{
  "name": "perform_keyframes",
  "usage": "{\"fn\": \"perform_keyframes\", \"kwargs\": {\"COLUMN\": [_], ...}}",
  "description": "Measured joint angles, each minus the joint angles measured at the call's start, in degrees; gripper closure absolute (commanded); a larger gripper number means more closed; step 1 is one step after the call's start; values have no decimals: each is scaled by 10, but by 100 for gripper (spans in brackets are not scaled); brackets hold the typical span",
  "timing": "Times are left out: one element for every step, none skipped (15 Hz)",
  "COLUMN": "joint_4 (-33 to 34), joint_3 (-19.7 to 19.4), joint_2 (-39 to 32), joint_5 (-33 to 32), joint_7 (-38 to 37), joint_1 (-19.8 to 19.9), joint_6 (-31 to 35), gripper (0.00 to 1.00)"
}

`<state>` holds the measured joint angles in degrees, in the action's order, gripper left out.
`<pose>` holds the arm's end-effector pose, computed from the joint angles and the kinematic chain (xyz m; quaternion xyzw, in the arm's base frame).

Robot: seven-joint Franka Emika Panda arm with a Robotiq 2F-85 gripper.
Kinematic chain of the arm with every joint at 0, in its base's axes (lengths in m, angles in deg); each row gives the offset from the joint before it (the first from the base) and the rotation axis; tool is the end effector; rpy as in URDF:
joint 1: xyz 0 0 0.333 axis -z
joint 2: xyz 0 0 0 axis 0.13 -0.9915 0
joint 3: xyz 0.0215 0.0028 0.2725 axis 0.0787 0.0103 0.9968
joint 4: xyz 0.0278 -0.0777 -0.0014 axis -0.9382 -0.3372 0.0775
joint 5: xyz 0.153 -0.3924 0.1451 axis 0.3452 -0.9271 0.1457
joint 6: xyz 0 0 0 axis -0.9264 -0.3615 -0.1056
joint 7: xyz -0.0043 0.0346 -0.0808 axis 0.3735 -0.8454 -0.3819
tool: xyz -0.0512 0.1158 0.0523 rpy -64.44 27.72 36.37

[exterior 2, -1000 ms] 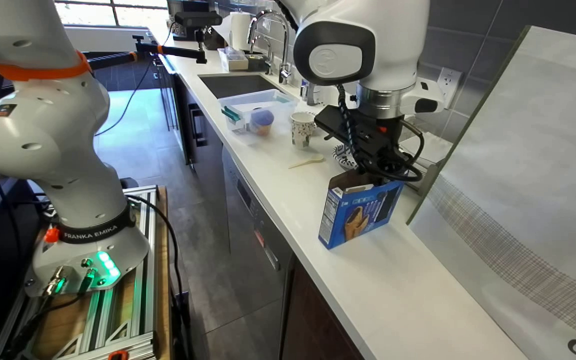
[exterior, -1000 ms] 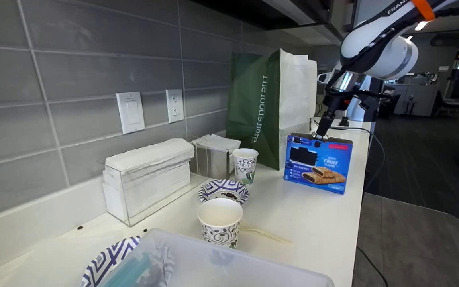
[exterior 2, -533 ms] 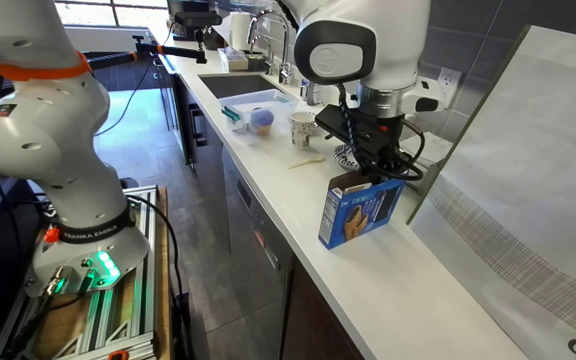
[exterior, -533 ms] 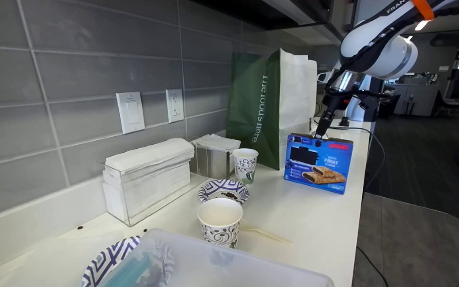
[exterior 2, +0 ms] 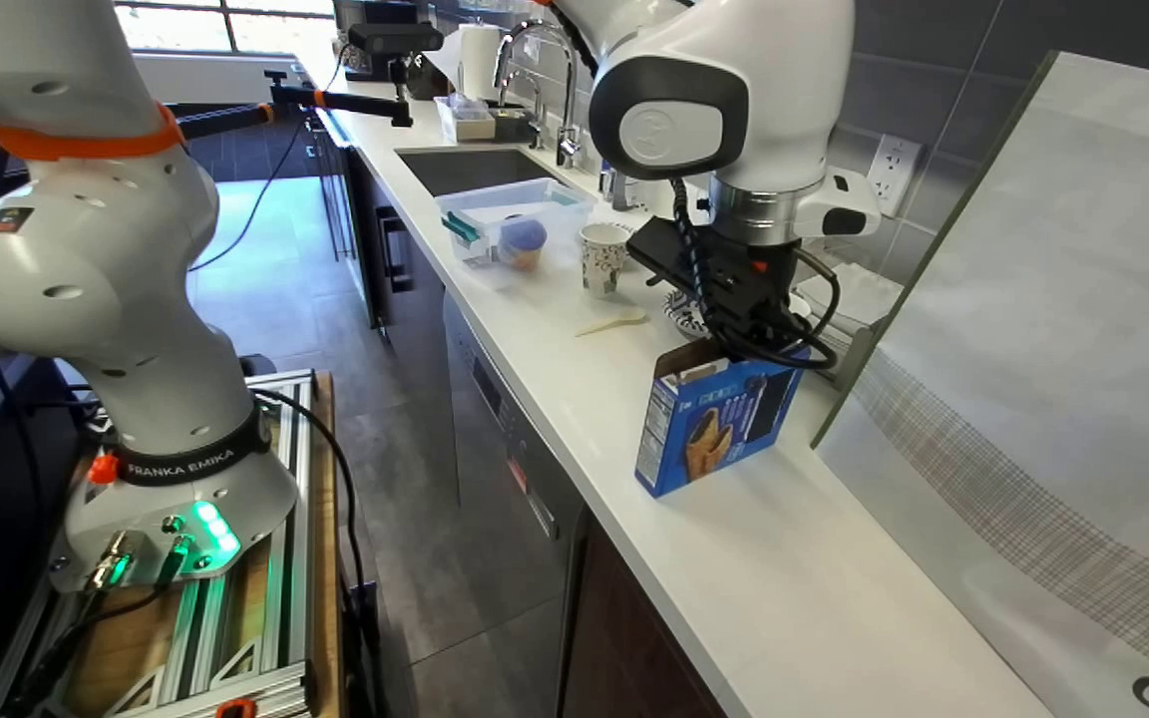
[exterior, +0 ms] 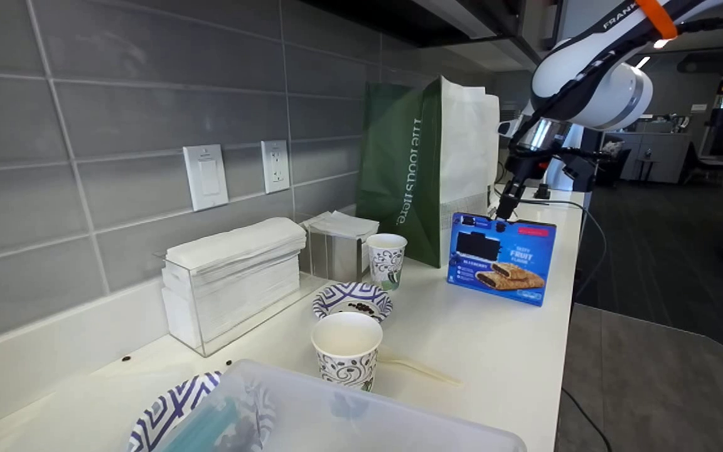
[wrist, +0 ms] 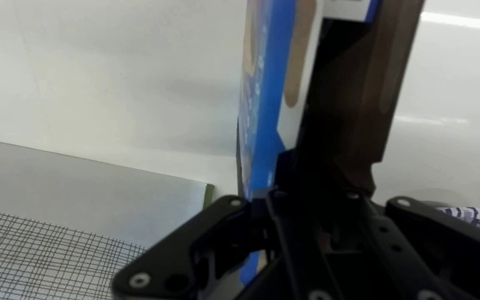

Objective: Remove one sachet from the blue box

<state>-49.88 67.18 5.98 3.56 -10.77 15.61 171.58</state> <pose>0.5522 -0.1818 0.2799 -0.9840 -0.1178 -0.1309 0.0270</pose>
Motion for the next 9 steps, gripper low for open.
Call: {"fn": "perform_keyframes", "kwargs": {"joint_4": [0,0,-1,-1,-1,-1,-1,-1,0], "joint_3": [0,0,0,1,1,1,1,1,1], "joint_2": [-2,-3,-4,-6,-7,-8,-8,-8,-8], "joint_5": [0,0,0,0,0,0,0,0,0], "joint_7": [0,0,0,0,0,0,0,0,0], "joint_1": [0,0,0,0,0,0,0,0,1], "joint_6": [0,0,0,0,0,0,0,0,0], "gripper": [79,77,78,76,77,76,77,77,78]}}
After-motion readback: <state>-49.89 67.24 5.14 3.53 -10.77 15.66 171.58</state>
